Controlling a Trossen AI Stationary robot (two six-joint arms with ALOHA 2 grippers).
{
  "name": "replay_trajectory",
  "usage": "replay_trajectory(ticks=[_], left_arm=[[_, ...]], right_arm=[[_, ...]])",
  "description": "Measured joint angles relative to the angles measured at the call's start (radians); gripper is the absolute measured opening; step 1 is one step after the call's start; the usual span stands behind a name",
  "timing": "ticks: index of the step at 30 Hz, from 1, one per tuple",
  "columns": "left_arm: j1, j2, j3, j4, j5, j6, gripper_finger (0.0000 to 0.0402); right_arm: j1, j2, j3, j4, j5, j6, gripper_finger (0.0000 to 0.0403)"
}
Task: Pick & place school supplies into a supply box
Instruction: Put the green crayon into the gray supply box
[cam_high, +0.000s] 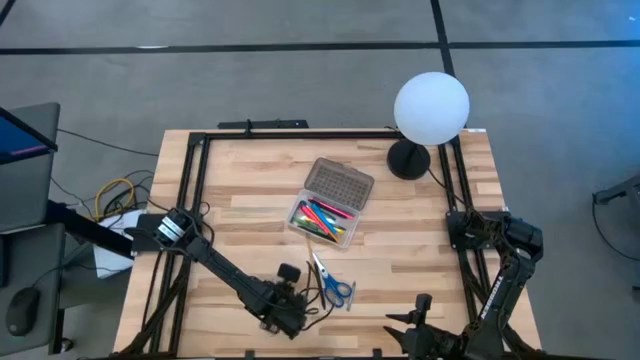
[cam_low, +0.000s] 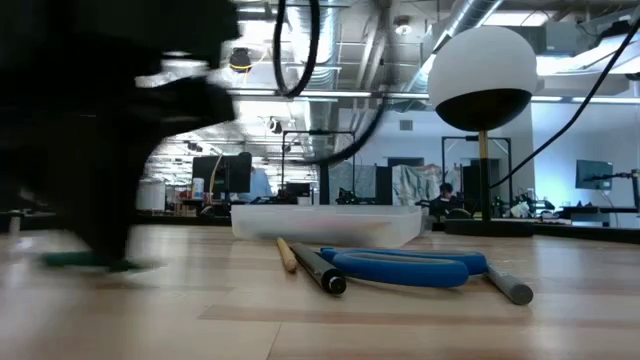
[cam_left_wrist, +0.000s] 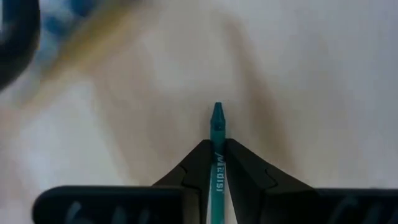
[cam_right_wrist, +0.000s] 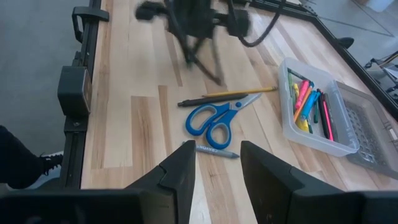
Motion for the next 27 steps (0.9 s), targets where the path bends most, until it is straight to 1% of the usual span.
replay_trajectory(ticks=[4, 8, 12, 16, 19, 23, 27], left_arm=[[0.011, 0.000, 0.033, -0.004, -0.121, 0.044, 0.0041], [0.012, -0.001, 0.055, -0.008, -0.176, 0.093, 0.0041], [0.033, -0.002, 0.071, -0.008, -0.269, 0.141, 0.0041], [0.053, -0.004, 0.075, -0.027, -0.308, 0.152, 0.0041], [0.083, -0.005, 0.065, -0.075, -0.289, 0.159, 0.0041], [0.154, -0.005, 0.051, -0.071, -0.176, 0.179, 0.0050], [0.206, -0.005, 0.052, -0.069, -0.078, 0.196, 0.0071]], right_arm=[[0.000, 0.000, 0.000, 0.000, 0.000, 0.000, 0.0121], [0.000, 0.000, 0.000, 0.000, 0.000, 0.000, 0.0121], [0.000, 0.000, 0.000, 0.000, 0.000, 0.000, 0.0121], [0.000, 0.000, 0.000, 0.000, 0.000, 0.000, 0.0121], [0.000, 0.000, 0.000, 0.000, 0.000, 0.000, 0.0121], [0.000, 0.000, 0.000, 0.001, -0.004, 0.000, 0.0121], [0.000, 0.000, 0.000, 0.003, -0.009, 0.000, 0.0121]])
